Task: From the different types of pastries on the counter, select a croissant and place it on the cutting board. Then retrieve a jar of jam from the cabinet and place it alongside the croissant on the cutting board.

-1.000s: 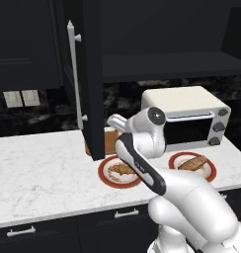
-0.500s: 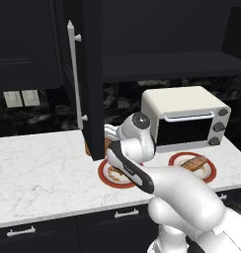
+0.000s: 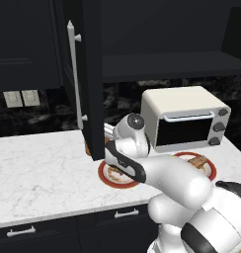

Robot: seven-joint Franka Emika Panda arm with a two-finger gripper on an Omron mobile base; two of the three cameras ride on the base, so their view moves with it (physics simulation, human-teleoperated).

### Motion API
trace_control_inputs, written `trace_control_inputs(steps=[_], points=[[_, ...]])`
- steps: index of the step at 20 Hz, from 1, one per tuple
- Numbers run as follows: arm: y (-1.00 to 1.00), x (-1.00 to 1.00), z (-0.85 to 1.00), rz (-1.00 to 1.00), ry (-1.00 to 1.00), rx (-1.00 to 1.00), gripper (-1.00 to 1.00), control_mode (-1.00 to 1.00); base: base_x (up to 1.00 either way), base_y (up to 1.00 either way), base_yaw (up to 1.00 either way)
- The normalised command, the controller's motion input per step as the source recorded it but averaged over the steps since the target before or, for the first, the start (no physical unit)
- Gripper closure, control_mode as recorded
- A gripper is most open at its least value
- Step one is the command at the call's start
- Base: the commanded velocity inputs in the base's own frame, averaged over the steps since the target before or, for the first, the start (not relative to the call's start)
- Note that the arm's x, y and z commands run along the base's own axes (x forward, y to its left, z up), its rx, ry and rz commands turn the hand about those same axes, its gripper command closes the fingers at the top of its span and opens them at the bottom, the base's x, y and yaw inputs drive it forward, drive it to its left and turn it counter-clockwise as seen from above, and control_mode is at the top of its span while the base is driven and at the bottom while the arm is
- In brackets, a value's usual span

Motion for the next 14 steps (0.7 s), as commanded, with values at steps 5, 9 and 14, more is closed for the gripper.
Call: trace_control_inputs(steps=[5, 9, 14], points=[[0.02, 0.25, -0.19, 0.0, 0.0, -0.01, 1.0, -1.0, 0.0, 0.0, 0.0], [0.01, 0.54, -0.19, 0.0, 0.0, -0.04, 1.0, -1.0, 0.0, 0.0, 0.0], [0.04, 0.0, -0.18, 0.0, 0.0, 0.0, 1.0, -1.0, 0.0, 0.0, 0.0]])
